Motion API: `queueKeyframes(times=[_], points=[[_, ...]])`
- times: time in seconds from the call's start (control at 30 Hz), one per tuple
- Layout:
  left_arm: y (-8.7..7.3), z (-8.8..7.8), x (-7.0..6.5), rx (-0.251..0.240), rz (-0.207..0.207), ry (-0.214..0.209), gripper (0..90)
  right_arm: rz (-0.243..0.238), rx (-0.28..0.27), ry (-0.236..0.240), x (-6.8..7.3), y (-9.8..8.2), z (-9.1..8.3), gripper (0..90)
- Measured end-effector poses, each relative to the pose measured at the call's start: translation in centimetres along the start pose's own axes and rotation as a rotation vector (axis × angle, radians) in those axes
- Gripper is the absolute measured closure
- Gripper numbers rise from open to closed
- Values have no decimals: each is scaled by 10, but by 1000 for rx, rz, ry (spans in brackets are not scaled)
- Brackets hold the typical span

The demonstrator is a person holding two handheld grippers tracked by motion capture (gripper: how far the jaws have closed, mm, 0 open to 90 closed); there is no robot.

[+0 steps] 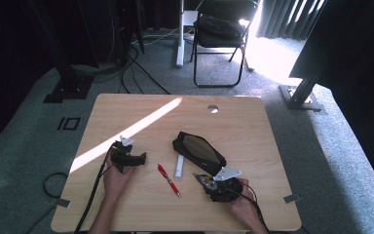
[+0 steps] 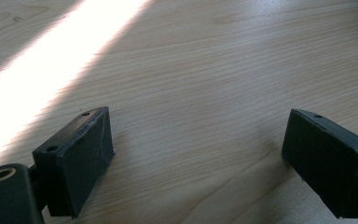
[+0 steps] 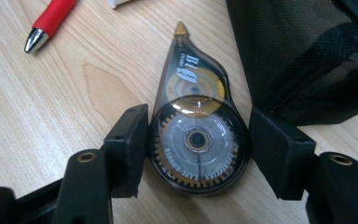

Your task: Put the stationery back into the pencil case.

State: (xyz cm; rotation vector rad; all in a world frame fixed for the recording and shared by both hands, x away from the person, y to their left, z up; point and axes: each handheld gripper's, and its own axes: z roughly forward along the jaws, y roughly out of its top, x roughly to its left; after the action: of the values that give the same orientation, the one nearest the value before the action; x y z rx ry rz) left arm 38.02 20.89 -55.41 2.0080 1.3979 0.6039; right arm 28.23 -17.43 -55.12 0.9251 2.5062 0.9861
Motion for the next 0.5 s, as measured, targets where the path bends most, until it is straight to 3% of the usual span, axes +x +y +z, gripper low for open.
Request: queueKeyframes(times=[0.43,0.5], points=[[0,0,0,0,0,0,89,13,11,20,-2,1,1,393],[0,0,0,0,0,0,89,6,35,29,-3,5,1,409]])
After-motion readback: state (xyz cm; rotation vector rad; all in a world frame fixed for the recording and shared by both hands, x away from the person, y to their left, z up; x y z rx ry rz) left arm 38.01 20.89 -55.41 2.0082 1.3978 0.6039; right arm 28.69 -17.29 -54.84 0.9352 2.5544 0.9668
